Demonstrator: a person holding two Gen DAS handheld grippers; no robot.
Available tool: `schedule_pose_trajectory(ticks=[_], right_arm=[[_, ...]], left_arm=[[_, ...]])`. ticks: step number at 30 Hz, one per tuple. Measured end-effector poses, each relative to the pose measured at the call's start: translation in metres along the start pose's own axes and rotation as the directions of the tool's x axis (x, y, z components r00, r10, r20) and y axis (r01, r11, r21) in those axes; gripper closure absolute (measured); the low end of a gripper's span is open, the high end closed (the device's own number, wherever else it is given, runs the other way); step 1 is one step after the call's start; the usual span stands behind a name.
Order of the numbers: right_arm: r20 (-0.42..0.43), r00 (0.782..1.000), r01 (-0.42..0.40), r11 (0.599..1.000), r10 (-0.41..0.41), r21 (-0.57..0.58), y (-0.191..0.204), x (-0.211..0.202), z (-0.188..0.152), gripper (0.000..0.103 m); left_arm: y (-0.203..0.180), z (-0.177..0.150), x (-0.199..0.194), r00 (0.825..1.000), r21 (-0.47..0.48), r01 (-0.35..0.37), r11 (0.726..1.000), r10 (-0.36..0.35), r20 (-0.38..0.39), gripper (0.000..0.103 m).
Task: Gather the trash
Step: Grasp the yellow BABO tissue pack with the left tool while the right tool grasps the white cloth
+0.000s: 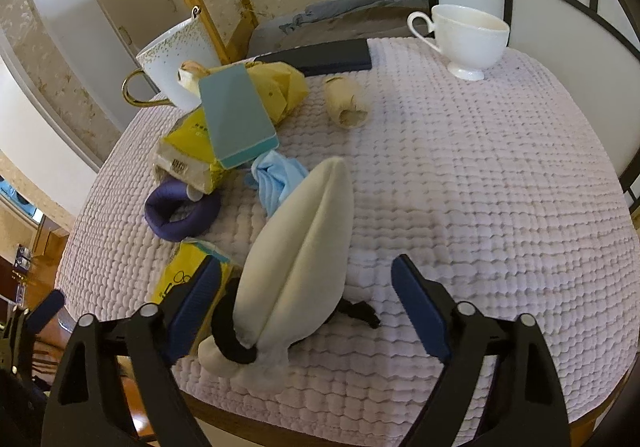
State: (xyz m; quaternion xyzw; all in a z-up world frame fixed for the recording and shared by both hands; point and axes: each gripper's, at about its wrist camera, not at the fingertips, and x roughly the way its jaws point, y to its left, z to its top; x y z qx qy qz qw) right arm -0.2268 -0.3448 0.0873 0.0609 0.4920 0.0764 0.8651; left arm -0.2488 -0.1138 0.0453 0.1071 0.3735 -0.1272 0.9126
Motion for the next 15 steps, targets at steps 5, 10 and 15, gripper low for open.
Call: schedule_pose_trajectory(ticks=[5,10,15], right_arm=[[-0.002,1.0,-0.004,1.0,0.004,-0.018,-0.001,0.006,0.001,0.027],[-0.012,0.994,-0.108,0.994,0.108,0.023,-0.012,0.01,0.002,0.055],[0.007,0.99,-0.139,0.99,0.139,0.02,-0.018,0.001,0.0,0.071]], left_arm=[[-0.021,0.007,0.027,0.999,0.034,0.03,0.999,-0.029,-0.034,0.001],[-0.021,0.011,0.043,0.998,0.014,0.038,0.999,-0.037,-0.059,0.001],[-0.021,0.021,0.057,0.994,0.018,0.071,0.997,-0.069,-0.085,0.008]])
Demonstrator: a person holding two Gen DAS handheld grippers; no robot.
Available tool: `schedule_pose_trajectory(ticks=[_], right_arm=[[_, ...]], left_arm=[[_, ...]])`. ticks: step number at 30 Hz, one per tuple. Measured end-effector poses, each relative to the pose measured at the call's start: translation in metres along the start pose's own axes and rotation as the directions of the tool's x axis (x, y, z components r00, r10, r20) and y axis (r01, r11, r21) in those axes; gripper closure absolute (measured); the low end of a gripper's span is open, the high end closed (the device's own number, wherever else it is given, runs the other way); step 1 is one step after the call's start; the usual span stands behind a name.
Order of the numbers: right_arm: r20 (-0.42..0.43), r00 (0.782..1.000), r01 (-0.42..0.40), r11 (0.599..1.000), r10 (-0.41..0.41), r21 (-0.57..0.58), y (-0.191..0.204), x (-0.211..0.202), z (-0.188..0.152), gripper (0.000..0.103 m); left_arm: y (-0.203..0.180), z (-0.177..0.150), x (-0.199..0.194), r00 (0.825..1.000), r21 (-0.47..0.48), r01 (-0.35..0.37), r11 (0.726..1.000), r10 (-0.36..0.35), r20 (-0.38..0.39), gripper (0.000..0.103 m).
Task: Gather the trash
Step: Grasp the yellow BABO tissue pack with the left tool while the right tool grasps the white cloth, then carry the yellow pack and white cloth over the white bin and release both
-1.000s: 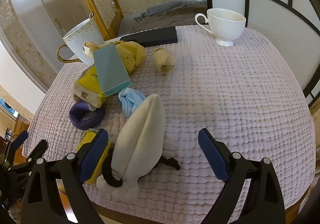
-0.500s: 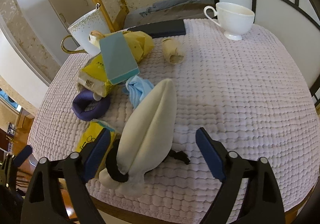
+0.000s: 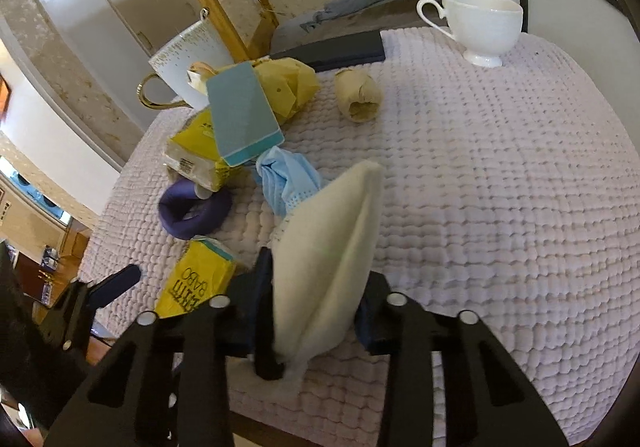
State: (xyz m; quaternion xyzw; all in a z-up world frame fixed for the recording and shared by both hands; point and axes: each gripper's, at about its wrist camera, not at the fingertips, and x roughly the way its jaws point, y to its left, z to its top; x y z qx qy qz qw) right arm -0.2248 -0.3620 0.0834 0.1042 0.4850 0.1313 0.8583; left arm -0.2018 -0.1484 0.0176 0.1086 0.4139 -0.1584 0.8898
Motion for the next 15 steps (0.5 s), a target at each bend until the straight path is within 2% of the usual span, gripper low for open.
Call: schedule_pose_trajectory(ticks=[4,8,10,15], right_arm=[[0.01,1.0,0.002,1.0,-0.002,-0.012,-0.001,-0.009,-0.006,0.072],[0.021,0.999,0.028,0.998,-0.027,-0.051,0.003,-0.022,-0.014,0.072],[0.027,0.999,0.031,0.998,-0.03,-0.055,0.003,-0.029,-0.018,0.072],[0.037,0.999,0.018,0.999,-0.016,-0.048,0.001,-0.043,-0.027,0.072]], left_arm=[[0.001,0.0,0.005,0.998,-0.014,0.056,0.998,-0.057,-0.022,0.021],[0.002,-0.004,0.0,0.998,-0.016,0.064,0.998,-0.064,-0.021,0.032],[0.002,-0.004,-0.002,0.997,-0.018,0.067,0.998,-0.068,-0.024,0.042],[0.005,-0.006,-0.006,0.996,-0.031,0.076,0.997,-0.077,-0.033,0.049]])
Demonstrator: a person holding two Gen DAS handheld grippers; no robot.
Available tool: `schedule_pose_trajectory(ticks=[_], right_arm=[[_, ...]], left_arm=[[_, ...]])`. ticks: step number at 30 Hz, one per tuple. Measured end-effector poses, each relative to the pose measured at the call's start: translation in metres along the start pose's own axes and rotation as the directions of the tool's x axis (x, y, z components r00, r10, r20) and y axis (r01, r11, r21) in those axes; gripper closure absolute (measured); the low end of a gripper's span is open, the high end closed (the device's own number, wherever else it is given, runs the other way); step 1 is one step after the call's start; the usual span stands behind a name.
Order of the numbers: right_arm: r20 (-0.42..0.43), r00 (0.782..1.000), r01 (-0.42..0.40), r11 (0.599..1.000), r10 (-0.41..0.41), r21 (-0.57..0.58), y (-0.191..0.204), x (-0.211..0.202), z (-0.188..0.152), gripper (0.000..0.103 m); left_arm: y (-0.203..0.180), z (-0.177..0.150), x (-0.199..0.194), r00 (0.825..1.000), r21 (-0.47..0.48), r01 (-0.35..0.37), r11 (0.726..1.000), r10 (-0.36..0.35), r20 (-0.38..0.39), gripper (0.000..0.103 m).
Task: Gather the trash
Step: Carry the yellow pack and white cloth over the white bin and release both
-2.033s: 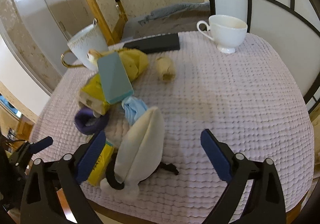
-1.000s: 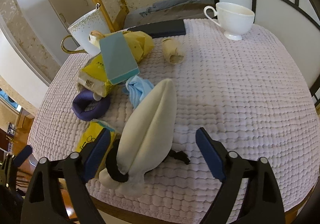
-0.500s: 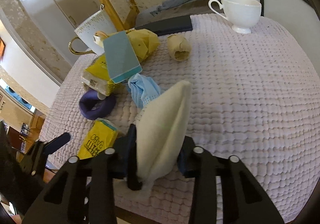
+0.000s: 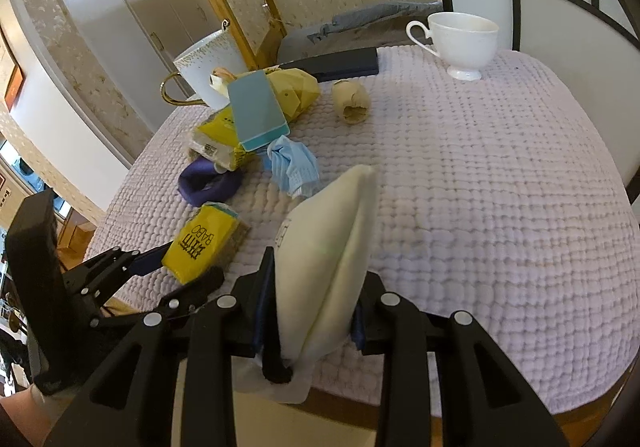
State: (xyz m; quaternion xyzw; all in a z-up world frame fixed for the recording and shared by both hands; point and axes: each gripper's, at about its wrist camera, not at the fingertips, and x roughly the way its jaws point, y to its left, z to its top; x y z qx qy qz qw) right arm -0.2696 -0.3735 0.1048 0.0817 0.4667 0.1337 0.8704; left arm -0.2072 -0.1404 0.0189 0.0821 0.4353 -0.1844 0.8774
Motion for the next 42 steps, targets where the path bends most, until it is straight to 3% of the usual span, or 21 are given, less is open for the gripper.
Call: schedule_pose_trajectory(ticks=[13,21,42], right_arm=[[-0.003,1.0,0.01,0.998,-0.011,-0.057,0.016,-0.018,-0.023,0.072],[-0.001,1.0,-0.011,0.998,0.011,-0.061,0.02,-0.026,-0.031,0.081],[-0.081,0.997,-0.028,0.993,0.018,-0.118,0.041,-0.044,-0.081,0.082]], left_arm=[[0.004,-0.012,-0.021,1.0,-0.012,0.022,1.0,-0.022,-0.02,0.049],[0.007,-0.021,-0.033,1.0,-0.022,0.021,1.0,-0.022,-0.022,0.049],[-0.015,-0.061,-0.071,0.996,0.054,0.066,0.996,-0.062,-0.063,0.049]])
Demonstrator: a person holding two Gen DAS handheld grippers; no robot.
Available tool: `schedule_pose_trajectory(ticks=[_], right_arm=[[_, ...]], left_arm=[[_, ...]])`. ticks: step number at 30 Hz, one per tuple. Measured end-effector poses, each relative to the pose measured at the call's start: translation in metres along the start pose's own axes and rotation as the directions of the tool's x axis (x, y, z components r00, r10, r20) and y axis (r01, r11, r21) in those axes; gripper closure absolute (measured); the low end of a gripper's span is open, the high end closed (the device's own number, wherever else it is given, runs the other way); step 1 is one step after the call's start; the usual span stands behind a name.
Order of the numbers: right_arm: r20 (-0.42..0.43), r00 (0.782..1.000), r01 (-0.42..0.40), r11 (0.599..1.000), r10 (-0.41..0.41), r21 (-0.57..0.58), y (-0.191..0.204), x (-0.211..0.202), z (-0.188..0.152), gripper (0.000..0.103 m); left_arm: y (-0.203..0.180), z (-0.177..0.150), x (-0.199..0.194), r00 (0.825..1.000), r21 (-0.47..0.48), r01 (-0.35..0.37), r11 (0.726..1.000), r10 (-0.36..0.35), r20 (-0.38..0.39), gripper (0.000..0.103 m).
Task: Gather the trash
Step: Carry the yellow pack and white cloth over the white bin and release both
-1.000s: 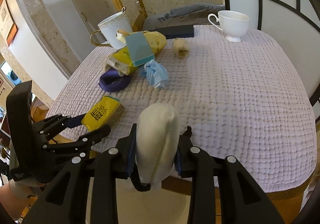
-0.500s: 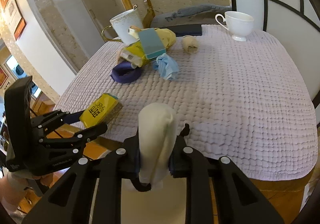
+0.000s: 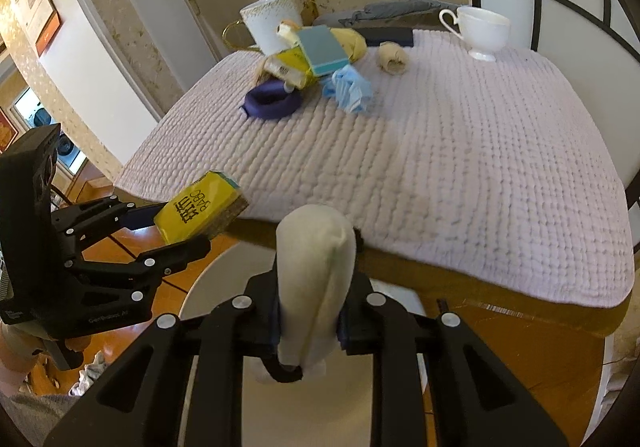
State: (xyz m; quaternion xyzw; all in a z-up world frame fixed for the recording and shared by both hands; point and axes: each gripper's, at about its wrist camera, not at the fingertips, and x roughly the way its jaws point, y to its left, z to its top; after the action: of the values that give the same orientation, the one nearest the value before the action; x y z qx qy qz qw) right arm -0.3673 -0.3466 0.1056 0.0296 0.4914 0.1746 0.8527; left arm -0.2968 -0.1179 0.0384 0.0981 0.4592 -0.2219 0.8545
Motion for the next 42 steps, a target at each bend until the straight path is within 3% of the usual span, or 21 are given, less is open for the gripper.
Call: schedule_pose_trajectory(ticks=[19,42], right_arm=[[-0.119,0.993,0.004,1.0,-0.005,-0.008,0.008,0.027,-0.041,0.082],[-0.189,0.981,0.038,0.999,-0.037,0.004,0.005,0.075,-0.048,0.082]], left_arm=[[-0.021,-0.045,0.007,0.997,0.038,0.013,0.999,-0.01,-0.076,0.049],[-0.027,-0.067,0.046,0.985,0.055,0.035,0.998,-0.025,-0.173,0.049]])
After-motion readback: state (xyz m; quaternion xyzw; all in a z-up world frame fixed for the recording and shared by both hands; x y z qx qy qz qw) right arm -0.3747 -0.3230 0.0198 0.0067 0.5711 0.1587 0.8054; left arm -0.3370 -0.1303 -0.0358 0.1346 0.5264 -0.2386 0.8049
